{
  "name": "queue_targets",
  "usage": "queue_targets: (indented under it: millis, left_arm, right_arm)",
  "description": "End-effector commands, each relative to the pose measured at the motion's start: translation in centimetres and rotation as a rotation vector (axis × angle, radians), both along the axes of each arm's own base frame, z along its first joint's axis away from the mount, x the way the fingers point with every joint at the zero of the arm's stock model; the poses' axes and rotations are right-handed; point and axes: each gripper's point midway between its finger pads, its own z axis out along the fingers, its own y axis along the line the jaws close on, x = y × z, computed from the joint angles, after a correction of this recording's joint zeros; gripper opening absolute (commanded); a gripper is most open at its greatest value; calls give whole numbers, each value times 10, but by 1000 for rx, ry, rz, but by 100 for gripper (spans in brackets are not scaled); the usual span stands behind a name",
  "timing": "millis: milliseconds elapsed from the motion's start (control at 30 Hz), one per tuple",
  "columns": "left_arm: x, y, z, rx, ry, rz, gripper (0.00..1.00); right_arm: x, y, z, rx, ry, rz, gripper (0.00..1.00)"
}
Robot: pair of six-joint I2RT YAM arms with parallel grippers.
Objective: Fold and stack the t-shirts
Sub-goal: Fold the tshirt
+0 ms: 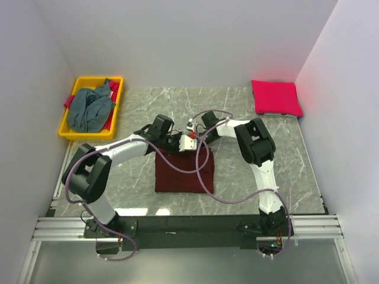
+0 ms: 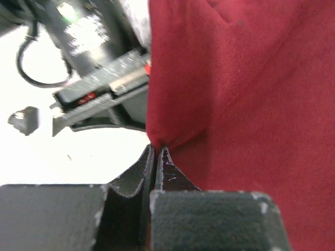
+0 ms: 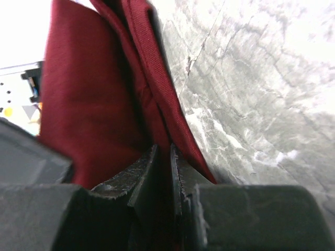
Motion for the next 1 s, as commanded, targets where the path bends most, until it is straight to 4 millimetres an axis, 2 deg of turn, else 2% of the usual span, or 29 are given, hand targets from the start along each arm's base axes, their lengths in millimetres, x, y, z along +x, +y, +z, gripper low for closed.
queue_targets:
  millis: [0, 233, 400, 467, 600, 667, 733, 767, 800, 833, 867, 900, 933, 967]
  left_arm:
    - [7, 1, 5, 5, -111, -10, 1]
    - [1, 9, -11, 50, -190, -14, 1]
    - [-4, 4, -9, 45, -259, -39, 1]
    - [-7, 6, -13, 61, -276, -50, 1]
    - [-5, 6, -15, 73, -309, -48, 1]
    - [0, 7, -15, 81, -315, -27, 2]
    - [6, 4, -12, 74, -299, 5, 11]
    - [10, 3, -10, 71, -286, 27, 14]
    - [12, 10, -13, 78, -228, 75, 23]
    - [24, 6, 3, 48, -212, 104, 27]
    - [29, 8, 10, 23, -163, 124, 32]
    - [32, 16, 18, -38, -57, 155, 39]
    - [38, 16, 39, -78, 4, 166, 43]
    - [41, 21, 51, -114, 51, 189, 47]
  right_arm:
    - [17, -3, 6, -86, -136, -3, 24]
    - [21, -7, 23, -129, -207, 1, 29]
    - [41, -10, 40, -182, -331, -18, 35]
    - [52, -11, 58, -183, -391, -32, 39]
    - [69, -15, 77, -207, -470, -58, 48]
    - [79, -21, 86, -213, -492, -83, 58]
    - [84, -27, 92, -211, -493, -100, 69]
    - [92, -36, 100, -208, -500, -127, 69]
    - [94, -44, 104, -212, -492, -141, 70]
    - [95, -50, 110, -194, -488, -152, 71]
    - [96, -67, 117, -191, -485, -188, 72]
    - [95, -76, 120, -190, -505, -186, 72]
    - [95, -84, 123, -192, -508, -198, 72]
    - [90, -93, 131, -189, -518, -208, 72]
